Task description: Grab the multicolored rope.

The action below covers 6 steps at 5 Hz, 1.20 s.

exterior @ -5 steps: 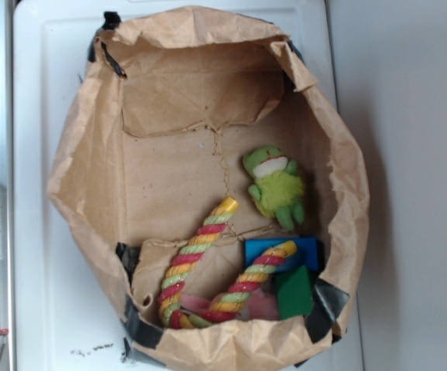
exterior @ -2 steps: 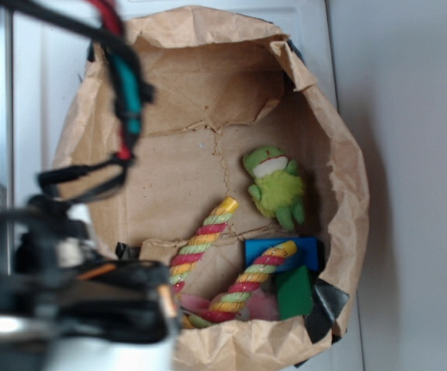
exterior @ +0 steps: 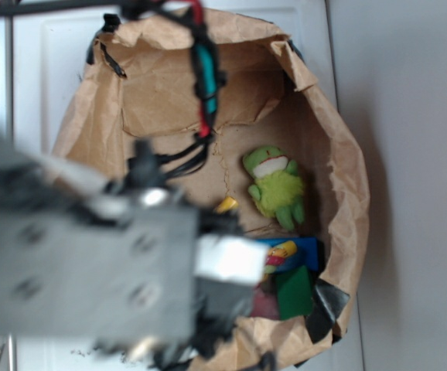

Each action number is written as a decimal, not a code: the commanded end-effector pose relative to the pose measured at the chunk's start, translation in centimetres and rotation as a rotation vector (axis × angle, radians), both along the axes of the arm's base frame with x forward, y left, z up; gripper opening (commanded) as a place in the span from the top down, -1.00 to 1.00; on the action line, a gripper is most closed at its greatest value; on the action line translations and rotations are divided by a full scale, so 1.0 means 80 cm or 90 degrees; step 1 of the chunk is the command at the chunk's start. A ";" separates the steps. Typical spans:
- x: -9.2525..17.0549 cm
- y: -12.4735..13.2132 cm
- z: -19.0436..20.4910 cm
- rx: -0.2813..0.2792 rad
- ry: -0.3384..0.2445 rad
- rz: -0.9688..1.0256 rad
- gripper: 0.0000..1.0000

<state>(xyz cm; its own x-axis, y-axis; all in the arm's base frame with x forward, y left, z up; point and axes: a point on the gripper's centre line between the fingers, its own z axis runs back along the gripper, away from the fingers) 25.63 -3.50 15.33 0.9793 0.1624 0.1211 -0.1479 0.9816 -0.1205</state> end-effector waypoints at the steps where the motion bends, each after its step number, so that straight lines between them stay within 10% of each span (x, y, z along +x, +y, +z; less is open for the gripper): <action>1: 0.057 0.035 0.049 -0.039 -0.044 0.063 -1.00; 4: 0.038 0.022 -0.050 0.044 0.012 0.124 -1.00; 6: 0.025 -0.002 -0.064 -0.094 0.038 0.224 -1.00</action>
